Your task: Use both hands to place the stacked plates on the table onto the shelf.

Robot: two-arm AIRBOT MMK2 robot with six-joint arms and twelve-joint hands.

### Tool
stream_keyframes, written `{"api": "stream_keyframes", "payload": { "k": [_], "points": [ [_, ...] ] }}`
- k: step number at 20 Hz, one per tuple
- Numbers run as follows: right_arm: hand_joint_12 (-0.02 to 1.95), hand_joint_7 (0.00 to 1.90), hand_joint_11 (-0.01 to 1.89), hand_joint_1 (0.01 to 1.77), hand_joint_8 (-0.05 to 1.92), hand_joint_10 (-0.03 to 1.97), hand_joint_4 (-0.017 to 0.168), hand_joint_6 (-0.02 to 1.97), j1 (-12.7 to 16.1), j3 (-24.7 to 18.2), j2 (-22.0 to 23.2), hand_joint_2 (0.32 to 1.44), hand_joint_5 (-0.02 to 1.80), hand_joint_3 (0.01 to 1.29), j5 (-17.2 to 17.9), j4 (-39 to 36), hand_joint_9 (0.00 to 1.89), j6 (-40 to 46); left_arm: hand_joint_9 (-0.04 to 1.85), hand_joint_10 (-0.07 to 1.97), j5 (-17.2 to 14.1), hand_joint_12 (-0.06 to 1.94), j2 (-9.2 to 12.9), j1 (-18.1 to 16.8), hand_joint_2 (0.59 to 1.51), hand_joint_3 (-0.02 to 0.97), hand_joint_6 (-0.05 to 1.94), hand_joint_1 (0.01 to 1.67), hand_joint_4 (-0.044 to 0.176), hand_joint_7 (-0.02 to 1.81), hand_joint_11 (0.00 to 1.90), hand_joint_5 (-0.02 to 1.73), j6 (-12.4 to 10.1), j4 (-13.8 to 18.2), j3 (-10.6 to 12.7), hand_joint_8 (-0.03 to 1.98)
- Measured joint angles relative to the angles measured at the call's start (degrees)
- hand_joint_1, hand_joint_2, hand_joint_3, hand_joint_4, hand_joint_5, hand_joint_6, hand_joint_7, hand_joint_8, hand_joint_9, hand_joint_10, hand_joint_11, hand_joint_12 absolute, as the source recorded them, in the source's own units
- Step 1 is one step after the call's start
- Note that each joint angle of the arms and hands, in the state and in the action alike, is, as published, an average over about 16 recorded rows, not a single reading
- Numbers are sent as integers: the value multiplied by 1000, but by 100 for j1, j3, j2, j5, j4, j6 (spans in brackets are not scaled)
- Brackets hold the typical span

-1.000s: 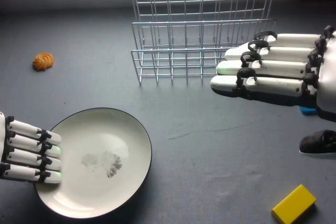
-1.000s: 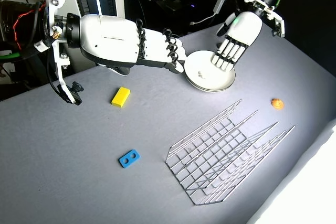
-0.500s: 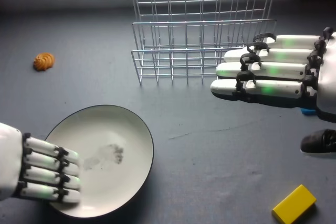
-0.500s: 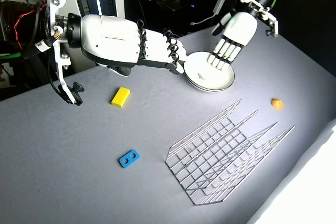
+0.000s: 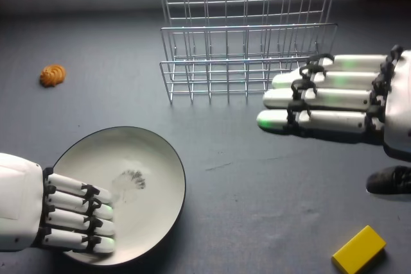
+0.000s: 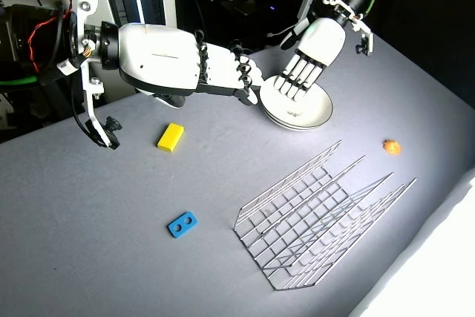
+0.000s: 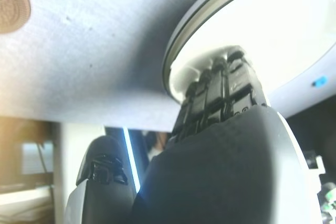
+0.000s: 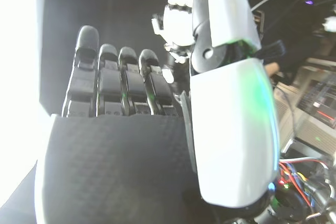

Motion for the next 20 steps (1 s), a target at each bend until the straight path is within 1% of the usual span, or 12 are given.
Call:
{"api": "stream_keyframes", "payload": {
  "k": [7,12,15,20],
  "points": [
    [517,21,14,1252,16,6,0,20,-29,0,-17,984,45,21,11,2,18,-68,12,6,60,-14,90,-63,1198,21,-11,23,3,4,16,-9,-75,28,178,-9],
    [536,21,13,1242,15,5,0,19,-29,0,-19,983,51,21,17,3,18,-89,17,7,227,-19,125,-30,1200,21,-6,23,7,7,15,-10,-214,32,259,-8],
    [579,23,13,1243,15,5,0,19,-29,0,-20,979,68,21,22,4,20,-97,16,6,397,-22,119,9,1200,21,-8,22,5,3,15,-10,-322,5,208,-10],
    [593,27,13,1240,16,5,0,20,-29,0,-21,974,95,21,31,3,25,-102,15,5,715,-21,94,76,1201,21,-13,22,2,-4,15,-13,-531,-67,0,-13]
  ]
}}
